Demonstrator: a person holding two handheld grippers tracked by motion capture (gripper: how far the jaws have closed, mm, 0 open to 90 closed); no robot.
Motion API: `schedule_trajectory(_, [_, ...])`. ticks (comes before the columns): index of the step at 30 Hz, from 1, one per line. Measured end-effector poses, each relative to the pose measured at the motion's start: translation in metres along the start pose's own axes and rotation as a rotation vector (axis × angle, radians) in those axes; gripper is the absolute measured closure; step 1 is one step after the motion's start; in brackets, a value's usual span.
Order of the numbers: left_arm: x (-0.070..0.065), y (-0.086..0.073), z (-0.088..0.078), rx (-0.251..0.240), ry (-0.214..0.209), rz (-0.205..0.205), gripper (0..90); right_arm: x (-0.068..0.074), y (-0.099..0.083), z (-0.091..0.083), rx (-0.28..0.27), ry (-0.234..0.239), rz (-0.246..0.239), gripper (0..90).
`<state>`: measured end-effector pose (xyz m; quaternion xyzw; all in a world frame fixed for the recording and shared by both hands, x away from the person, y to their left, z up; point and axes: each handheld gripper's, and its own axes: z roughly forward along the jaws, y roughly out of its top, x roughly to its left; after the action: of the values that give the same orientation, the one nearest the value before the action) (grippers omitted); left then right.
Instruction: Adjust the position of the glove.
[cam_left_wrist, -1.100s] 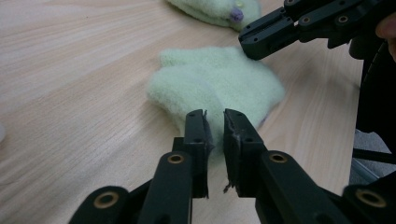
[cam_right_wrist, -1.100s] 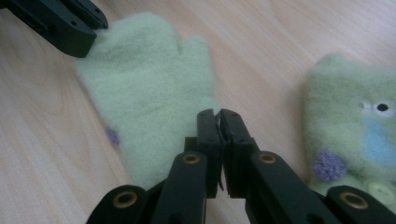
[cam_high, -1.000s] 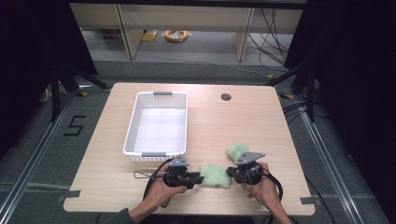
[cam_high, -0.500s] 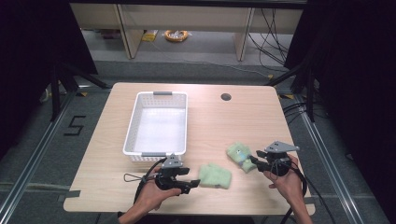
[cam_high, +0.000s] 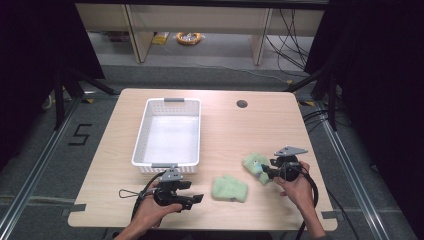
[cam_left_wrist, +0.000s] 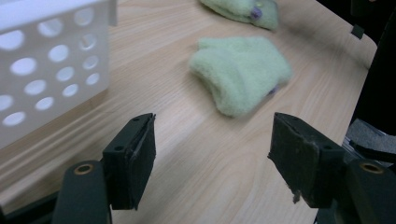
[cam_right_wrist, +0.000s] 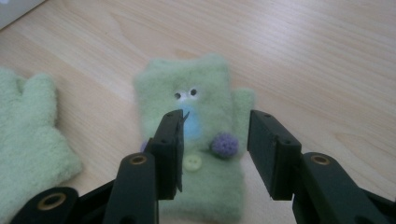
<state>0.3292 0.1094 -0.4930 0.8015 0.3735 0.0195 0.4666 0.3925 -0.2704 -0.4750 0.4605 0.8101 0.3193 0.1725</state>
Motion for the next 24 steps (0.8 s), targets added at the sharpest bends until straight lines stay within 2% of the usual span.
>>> schedule_trajectory(1, [0.001,-0.001,-0.002,-0.003,0.011,-0.001,30.4,-0.001,0.001,0.002,0.002,-0.001,-0.001,55.9])
schedule_trajectory(4, [0.004,-0.004,-0.008,0.006,0.008,-0.012,29.8,-0.002,0.003,0.008,0.001,0.007,-0.004,55.1])
schedule_trajectory(6, [0.006,-0.008,-0.01,0.002,0.012,-0.02,29.1,-0.001,0.004,0.011,0.027,0.013,0.018,54.2])
schedule_trajectory(7, [0.007,-0.009,-0.012,0.006,0.014,-0.023,28.9,-0.003,0.005,0.014,0.024,0.019,-0.01,53.9])
schedule_trajectory(8, [0.008,-0.01,-0.013,0.002,0.015,-0.032,28.6,-0.001,0.005,0.015,0.038,0.021,0.013,53.7])
schedule_trajectory(9, [0.008,-0.011,-0.014,0.004,0.033,-0.032,28.4,-0.002,0.004,0.019,0.034,0.025,-0.004,53.5])
schedule_trajectory(10, [0.009,-0.013,-0.014,-0.001,0.022,-0.036,28.2,-0.002,0.004,0.02,0.041,0.021,0.0,53.4])
schedule_trajectory(11, [0.01,-0.014,-0.015,0.001,0.023,-0.037,27.9,-0.003,0.003,0.022,0.039,0.023,-0.021,53.3])
schedule_trajectory(12, [0.01,-0.015,-0.016,0.011,0.022,-0.034,27.5,-0.002,0.002,0.023,0.054,0.021,-0.018,53.3])
schedule_trajectory(13, [0.009,-0.017,-0.015,0.001,0.038,-0.038,27.3,-0.001,0.002,0.024,0.049,0.024,-0.005,53.4])
schedule_trajectory(14, [0.009,-0.019,-0.015,0.008,0.031,-0.034,26.9,-0.001,0.001,0.024,0.063,0.024,0.006,53.5])
schedule_trajectory(15, [0.008,-0.02,-0.015,0.006,0.042,-0.03,26.5,-0.001,0.0,0.025,0.061,0.017,-0.002,53.7])
schedule_trajectory(17, [0.008,-0.022,-0.017,0.021,0.039,-0.019,26.3,0.0,0.0,0.026,0.054,0.02,0.013,53.8])
schedule_trajectory(20, [0.006,-0.024,-0.019,0.006,0.05,-0.018,26.2,-0.001,-0.001,0.027,0.052,0.015,-0.004,54.1])
schedule_trajectory(22, [0.006,-0.025,-0.021,0.007,0.051,-0.015,26.1,0.001,-0.001,0.027,0.059,0.012,0.018,54.4])
schedule_trajectory(24, [0.005,-0.025,-0.02,-0.001,0.058,-0.01,26.1,0.001,-0.001,0.027,0.06,0.012,0.016,54.5])
